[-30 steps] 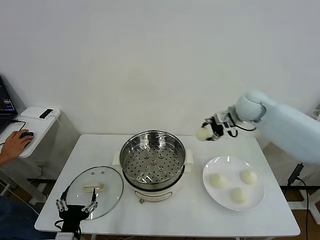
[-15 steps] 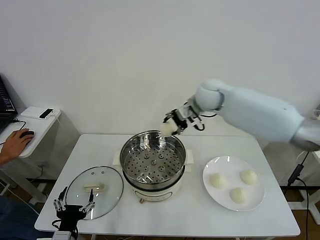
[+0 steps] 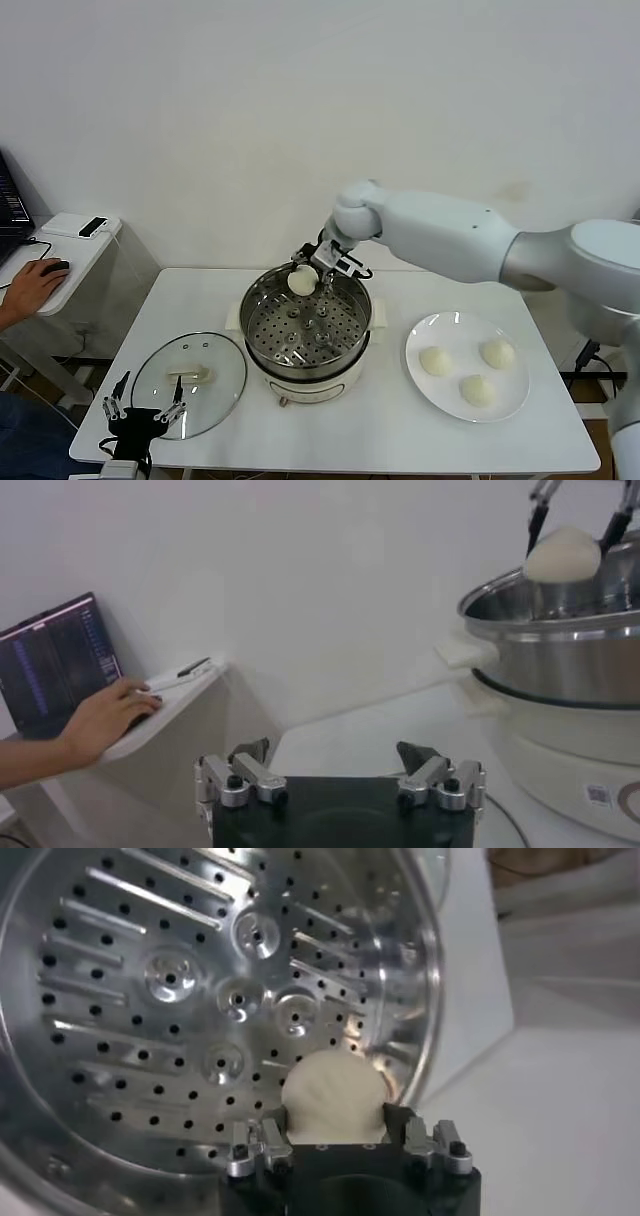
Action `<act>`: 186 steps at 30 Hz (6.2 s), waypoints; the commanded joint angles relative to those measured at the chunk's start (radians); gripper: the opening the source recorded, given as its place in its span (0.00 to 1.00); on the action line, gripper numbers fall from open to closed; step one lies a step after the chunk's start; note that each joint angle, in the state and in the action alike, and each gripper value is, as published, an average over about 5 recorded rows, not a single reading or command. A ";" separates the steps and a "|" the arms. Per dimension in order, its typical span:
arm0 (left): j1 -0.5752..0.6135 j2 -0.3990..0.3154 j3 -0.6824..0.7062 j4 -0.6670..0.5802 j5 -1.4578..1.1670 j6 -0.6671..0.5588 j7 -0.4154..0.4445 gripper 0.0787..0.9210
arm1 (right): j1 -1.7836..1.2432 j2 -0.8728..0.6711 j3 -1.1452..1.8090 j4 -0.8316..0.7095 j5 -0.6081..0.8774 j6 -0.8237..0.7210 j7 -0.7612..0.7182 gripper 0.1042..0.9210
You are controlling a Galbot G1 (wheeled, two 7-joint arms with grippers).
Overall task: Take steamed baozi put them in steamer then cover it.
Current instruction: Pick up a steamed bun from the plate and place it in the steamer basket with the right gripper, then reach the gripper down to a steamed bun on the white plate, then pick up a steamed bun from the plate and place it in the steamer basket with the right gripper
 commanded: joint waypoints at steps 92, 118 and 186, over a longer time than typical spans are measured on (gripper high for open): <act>-0.014 0.041 -0.085 -0.012 -0.033 0.028 0.010 0.88 | -0.602 -0.582 0.476 0.277 0.034 -0.709 -0.105 0.85; -0.011 0.050 -0.079 -0.031 -0.035 0.028 0.009 0.88 | -0.127 -0.752 0.298 0.480 0.244 -0.759 -0.216 0.63; -0.037 0.054 -0.114 -0.032 -0.054 0.029 0.013 0.88 | 0.119 -0.083 0.069 0.284 0.601 -1.046 -0.106 0.88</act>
